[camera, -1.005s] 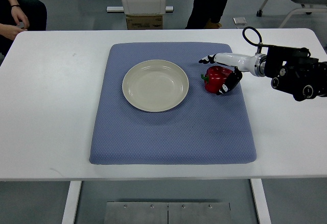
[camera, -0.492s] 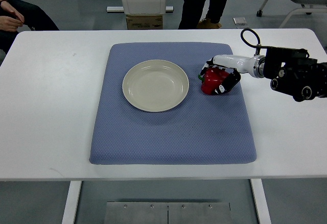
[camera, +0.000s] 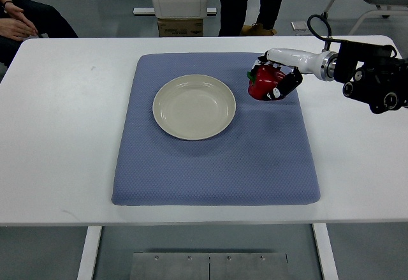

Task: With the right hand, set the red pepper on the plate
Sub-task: 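Carry the held pepper over the cream plate with the right hand, then lower the pepper onto the plate and open the right hand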

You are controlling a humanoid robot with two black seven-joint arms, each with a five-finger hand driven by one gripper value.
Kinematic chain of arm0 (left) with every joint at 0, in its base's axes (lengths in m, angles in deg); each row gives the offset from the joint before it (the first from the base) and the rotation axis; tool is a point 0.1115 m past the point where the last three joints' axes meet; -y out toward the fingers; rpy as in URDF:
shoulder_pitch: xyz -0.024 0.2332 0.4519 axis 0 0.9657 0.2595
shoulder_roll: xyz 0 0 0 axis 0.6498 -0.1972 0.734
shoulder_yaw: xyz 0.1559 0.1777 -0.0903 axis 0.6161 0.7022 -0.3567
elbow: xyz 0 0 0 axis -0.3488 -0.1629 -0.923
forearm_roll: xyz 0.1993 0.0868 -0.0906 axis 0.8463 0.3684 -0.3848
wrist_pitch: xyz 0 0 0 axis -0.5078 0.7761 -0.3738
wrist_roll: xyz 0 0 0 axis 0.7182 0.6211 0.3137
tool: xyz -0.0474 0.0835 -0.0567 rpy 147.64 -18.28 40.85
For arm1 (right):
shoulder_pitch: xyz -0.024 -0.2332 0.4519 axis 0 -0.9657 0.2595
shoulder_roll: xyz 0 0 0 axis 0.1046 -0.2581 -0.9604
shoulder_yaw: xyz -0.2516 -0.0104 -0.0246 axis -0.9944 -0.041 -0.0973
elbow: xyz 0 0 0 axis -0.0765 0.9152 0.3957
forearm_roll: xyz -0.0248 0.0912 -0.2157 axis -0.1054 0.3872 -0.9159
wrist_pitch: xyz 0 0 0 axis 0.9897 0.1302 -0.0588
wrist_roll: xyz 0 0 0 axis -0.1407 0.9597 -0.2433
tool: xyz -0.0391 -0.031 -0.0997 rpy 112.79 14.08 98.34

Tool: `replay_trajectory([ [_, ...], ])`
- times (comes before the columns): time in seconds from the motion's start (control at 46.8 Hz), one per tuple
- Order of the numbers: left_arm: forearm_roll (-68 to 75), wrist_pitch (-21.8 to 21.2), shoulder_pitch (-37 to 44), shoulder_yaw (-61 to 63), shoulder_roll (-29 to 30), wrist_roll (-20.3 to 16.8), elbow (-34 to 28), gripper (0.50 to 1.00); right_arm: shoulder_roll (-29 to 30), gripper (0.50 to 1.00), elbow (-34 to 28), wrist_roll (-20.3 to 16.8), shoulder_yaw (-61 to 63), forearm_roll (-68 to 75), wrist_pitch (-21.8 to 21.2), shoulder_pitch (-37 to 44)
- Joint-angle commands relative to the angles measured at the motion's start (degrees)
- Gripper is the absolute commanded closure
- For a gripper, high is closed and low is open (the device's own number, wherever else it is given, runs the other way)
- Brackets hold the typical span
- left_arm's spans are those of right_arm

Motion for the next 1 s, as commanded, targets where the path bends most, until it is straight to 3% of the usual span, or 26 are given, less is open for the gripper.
replay_trajectory([
  [0.0,0.0,0.0,0.01,0.01,0.0,0.02,0.0,0.5,-0.07,1.0,-2.37,0.22,0.07,0.36,-0.28,1.95],
  [0.192,0.0,0.0,0.01,0.01,0.0,0.02,0.0,0.5,1.07,1.0,-8.18,-0.48,0.51,5.28,-0.37,5.73],
  [0.705,0.0,0.0,0.01,0.01,0.0,0.02,0.0,0.5,14.95,1.0,-7.92,-8.13,1.65,12.4,2.53,6.17],
  [0.983,0.0,0.0,0.01,0.01,0.0,0.02,0.0,0.5,15.4,1.0,-6.69,-10.41,1.65,13.02,4.29,4.59],
])
